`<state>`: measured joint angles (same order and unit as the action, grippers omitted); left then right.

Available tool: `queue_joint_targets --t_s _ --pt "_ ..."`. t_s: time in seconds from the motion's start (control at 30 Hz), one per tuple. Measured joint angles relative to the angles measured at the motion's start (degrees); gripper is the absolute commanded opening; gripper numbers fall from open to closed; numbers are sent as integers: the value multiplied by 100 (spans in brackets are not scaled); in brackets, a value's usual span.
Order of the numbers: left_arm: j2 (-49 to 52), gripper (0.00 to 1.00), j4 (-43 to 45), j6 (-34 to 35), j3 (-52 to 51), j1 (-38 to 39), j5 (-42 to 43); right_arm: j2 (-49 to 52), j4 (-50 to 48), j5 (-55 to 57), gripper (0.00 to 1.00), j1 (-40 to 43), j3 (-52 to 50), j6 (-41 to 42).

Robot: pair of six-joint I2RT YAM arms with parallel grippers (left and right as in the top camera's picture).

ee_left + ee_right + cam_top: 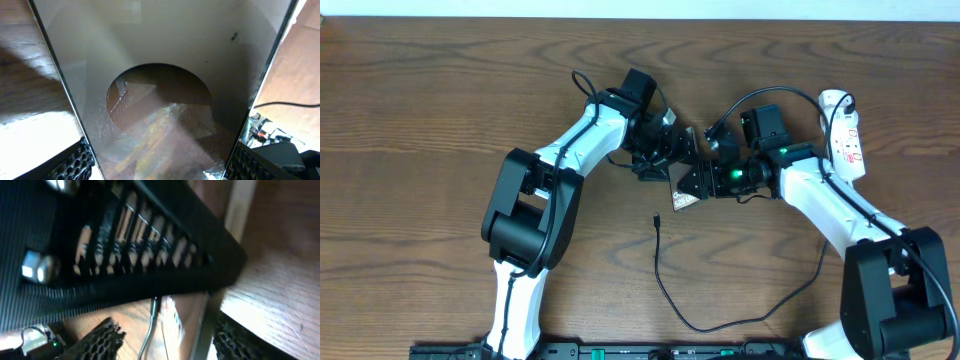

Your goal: Plug charger to phone and switch on socket

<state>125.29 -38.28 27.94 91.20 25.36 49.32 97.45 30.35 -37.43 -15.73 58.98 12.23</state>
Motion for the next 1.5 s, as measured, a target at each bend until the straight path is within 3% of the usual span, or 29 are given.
queue_joint_targets --t_s 0.63,0.8,1.0,1.17,1.27,1.33,1.5 --pt "9 77 90 -304 0 101 116 0 -142 850 45 -28 -46 802" --pt "9 77 168 -389 0 101 201 0 -157 852 34 -105 -50 850" --pt "9 77 181 -404 0 101 269 0 -190 839 31 -131 -55 863" --pt "9 77 201 -400 0 101 278 0 -247 831 18 -133 -57 870" --pt "9 78 203 -404 0 98 293 0 -267 874 1 -131 -66 911" --pt "9 78 203 -448 0 98 326 0 -249 918 1 -120 -70 955" --pt "9 98 216 -455 0 94 348 0 -267 903 1 -116 -87 990"
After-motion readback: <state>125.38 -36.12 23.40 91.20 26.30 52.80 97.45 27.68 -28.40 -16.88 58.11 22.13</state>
